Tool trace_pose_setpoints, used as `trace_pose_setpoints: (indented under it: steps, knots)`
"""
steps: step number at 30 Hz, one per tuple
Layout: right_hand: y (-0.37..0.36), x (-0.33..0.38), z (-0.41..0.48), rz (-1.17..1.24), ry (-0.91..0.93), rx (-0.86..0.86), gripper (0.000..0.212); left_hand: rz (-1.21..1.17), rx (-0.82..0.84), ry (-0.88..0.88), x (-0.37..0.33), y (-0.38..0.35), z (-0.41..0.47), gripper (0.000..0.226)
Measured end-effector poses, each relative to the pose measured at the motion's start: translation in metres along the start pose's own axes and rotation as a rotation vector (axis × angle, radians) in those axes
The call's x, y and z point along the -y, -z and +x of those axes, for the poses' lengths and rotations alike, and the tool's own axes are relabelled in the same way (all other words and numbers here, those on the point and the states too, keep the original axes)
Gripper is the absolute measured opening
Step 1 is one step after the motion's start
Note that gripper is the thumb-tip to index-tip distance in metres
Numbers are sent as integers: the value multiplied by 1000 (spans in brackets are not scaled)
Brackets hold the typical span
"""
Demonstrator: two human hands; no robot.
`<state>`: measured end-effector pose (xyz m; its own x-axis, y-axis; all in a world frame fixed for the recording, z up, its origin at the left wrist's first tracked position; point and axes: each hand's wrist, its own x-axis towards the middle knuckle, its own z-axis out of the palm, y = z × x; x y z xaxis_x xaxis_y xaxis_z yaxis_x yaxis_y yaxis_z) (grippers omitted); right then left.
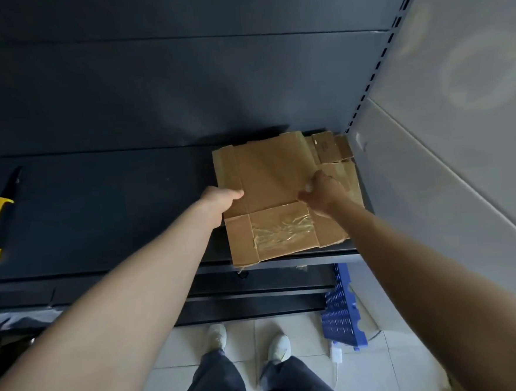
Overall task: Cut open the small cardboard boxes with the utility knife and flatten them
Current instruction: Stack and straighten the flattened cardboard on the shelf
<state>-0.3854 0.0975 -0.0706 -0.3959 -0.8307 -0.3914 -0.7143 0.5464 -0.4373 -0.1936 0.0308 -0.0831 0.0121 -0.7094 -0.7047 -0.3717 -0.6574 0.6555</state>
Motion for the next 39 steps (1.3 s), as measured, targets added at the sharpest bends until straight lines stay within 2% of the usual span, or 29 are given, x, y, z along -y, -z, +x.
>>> trace_pose_setpoints:
  steps: [5, 8, 10, 13, 16, 21, 25, 29, 31, 34, 35, 38, 39]
  knots:
    - [-1, 4, 6, 116, -73, -58, 43, 30, -112, -9, -9, 7, 13, 44]
    - [7, 0, 12, 51, -152, -124, 43, 35, -176, -48, -12, 35, 24, 41]
    - [11, -5, 15, -46, -246, -135, 51, 60, -229, -44, -9, 59, 30, 41]
    - [11, -13, 18, -60, -366, -77, 68, 97, -301, -65, 0, 90, 41, 44]
    - [5, -18, 21, -40, -376, -12, 87, 188, -362, -103, 9, 109, 51, 40]
    - [-4, -17, 22, -3, -440, -106, 101, 265, -482, -127, 16, 132, 64, 31]
    - [-9, -15, 28, -10, -481, -85, 110, 238, -499, -124, 22, 141, 74, 30]
    - [-7, -13, 36, 144, -580, -63, 100, 231, -481, -139, 25, 135, 76, 43]
    - [1, -16, 39, 293, -534, -107, 78, 227, -473, -130, 25, 135, 77, 42]
    - [12, -18, 38, 458, -406, -267, 40, 231, -459, -138, 23, 134, 80, 11]
    - [15, -17, 36, 503, -414, -310, 36, 237, -451, -137, 22, 134, 80, 13]
    - [23, -9, 30, 578, -491, -418, 42, 212, -416, -134, 20, 137, 77, 45]
    - [25, -5, 29, 594, -489, -432, 43, 195, -406, -134, 20, 139, 77, 50]
